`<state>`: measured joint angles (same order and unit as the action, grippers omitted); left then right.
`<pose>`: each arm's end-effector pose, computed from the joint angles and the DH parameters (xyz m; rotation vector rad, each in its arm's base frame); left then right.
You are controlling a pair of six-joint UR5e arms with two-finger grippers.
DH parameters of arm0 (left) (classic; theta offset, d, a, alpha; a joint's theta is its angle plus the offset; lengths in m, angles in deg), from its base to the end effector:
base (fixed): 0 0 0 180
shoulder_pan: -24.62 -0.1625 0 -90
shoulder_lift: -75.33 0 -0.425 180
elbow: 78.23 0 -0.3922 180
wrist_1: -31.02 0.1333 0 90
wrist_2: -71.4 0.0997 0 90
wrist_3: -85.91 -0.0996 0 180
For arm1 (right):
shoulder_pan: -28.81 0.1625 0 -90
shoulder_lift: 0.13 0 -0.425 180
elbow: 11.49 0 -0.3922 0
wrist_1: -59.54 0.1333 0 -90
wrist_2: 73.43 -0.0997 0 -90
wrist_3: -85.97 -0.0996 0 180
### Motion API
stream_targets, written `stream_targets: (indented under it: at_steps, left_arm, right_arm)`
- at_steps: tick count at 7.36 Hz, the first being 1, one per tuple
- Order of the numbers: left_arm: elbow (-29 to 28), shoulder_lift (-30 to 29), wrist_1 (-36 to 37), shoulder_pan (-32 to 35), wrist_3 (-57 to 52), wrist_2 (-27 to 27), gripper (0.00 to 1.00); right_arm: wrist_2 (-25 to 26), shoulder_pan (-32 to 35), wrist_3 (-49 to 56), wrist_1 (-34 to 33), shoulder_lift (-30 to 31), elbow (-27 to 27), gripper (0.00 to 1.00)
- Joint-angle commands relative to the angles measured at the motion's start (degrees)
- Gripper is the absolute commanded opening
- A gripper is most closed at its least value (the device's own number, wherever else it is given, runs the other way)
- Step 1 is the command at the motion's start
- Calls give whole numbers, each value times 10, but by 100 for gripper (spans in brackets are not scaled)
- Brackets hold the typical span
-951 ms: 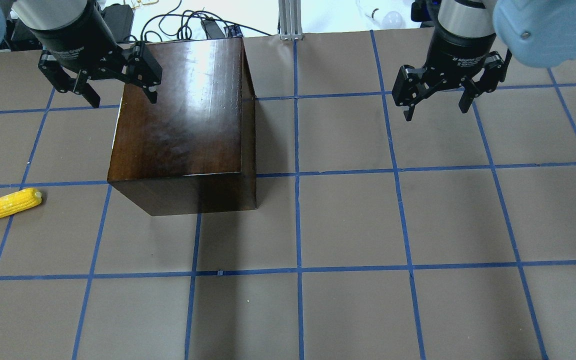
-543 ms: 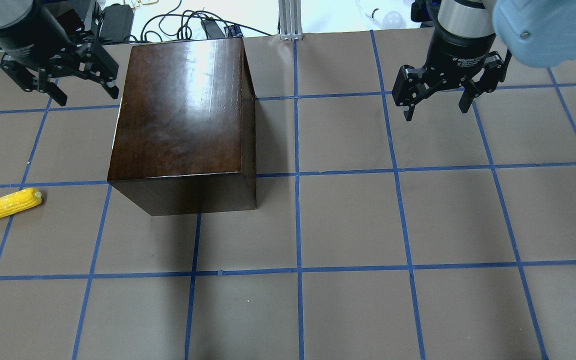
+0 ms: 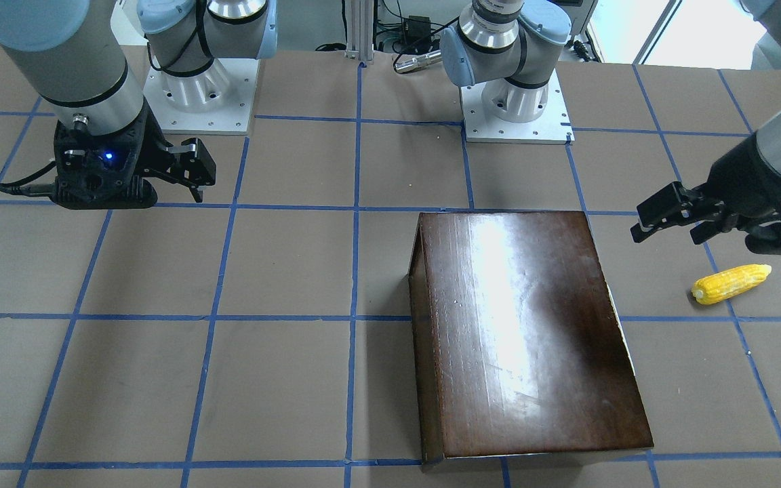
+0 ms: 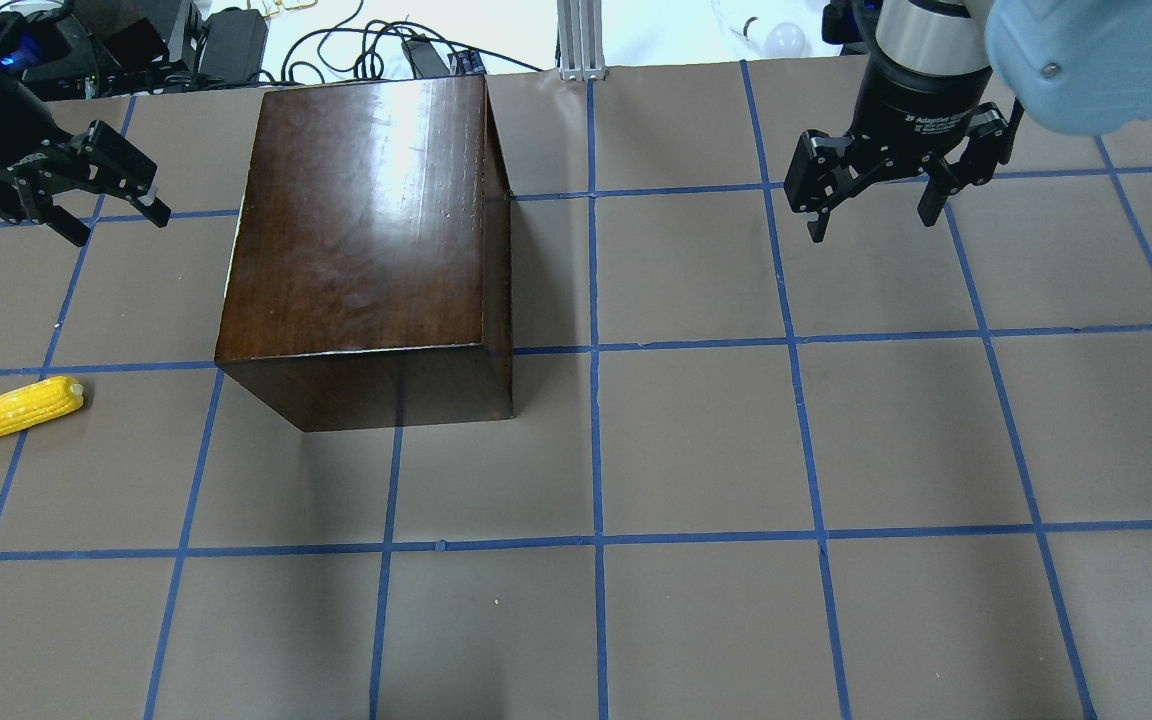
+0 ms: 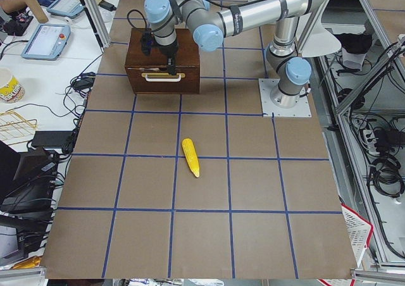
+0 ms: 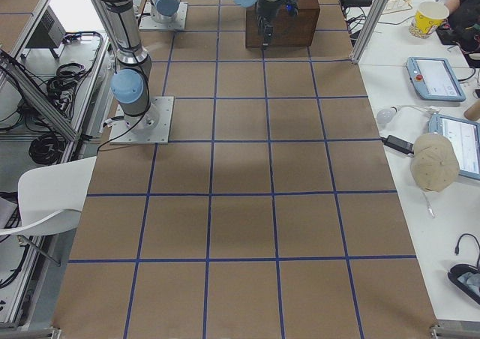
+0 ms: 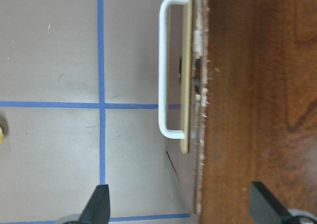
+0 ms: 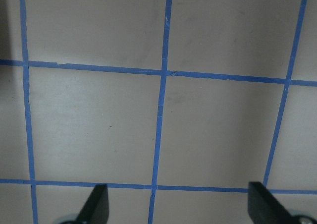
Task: Open drawer and put corn inside
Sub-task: 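Lower the left gripper beside the cabinet to the white drawer handle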
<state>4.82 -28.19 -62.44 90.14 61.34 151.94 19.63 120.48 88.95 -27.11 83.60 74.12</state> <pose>0.1000 -0.5808 0.4167 0.0189 -2.9163 -0.1327 0.1433 -0.5247 0.4640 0.1290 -3.0833 -0.1419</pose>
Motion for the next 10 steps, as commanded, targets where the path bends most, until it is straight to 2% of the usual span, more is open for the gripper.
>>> stream_targets:
  at_steps: [1, 4, 6, 10]
  left_arm:
    - [2, -49, 25, -17, -56, -14, 100]
    - [22, -86, 81, -19, -74, -88, 100]
    - [39, -104, 133, -19, -79, -89, 100]
    - [35, -113, 133, -19, -73, -92, 100]
  right_arm:
    - [0, 0, 0, 0, 0, 0, 100]
    - [0, 1, 0, 0, -1, 0, 100]
    - [0, 0, 0, 0, 0, 0, 100]
    - [-1, 0, 0, 0, 0, 0, 100]
